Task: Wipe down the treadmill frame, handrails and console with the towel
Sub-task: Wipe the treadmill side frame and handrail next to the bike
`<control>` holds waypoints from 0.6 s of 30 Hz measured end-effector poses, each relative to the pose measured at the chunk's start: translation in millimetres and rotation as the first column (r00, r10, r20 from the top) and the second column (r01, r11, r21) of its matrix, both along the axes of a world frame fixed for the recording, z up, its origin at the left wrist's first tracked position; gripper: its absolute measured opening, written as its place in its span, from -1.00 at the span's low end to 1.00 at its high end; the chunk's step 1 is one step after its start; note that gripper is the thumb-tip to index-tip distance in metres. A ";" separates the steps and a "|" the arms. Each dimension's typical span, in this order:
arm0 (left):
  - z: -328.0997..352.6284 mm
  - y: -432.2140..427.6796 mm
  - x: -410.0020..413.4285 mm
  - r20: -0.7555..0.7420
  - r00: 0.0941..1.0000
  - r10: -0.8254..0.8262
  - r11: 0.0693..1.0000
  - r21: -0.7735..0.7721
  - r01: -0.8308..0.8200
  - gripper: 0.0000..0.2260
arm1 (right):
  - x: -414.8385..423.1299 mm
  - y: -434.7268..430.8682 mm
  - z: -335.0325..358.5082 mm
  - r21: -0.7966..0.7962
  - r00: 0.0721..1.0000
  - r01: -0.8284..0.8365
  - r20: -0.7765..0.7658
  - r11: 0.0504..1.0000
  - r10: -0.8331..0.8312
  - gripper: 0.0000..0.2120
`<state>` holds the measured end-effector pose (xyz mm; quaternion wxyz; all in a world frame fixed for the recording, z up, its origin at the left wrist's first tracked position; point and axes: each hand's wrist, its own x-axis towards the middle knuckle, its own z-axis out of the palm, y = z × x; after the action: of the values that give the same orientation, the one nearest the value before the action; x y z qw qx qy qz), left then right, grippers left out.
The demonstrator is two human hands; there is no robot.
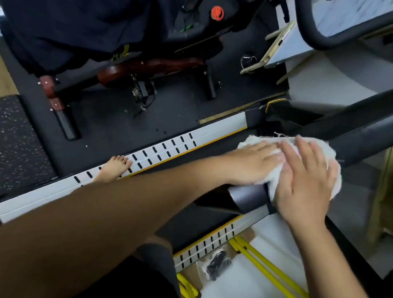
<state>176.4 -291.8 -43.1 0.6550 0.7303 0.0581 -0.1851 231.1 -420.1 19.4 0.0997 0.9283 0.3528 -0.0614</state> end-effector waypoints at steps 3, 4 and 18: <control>-10.9 -3.8 -0.1 0.009 0.999 0.046 0.997 -0.064 -0.045 -0.57 | 18.2 21.9 -3.4 -0.034 1.000 0.030 0.002 0.999 -0.030 -0.52; -11.2 -4.9 -9.0 -0.014 0.999 0.046 0.998 -0.045 -0.046 -0.57 | 12.1 21.2 -4.9 -0.007 0.999 0.041 0.012 0.999 -0.041 -0.54; 7.9 -17.4 7.1 0.016 1.000 0.002 0.978 0.208 -0.005 -0.41 | 3.7 -26.7 -26.3 0.523 0.996 0.004 0.071 0.852 -0.048 -0.56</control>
<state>183.5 -309.2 -35.2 0.5756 0.7962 0.0735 -0.1712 234.8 -446.8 -6.9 -0.1424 0.9269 0.3394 0.0731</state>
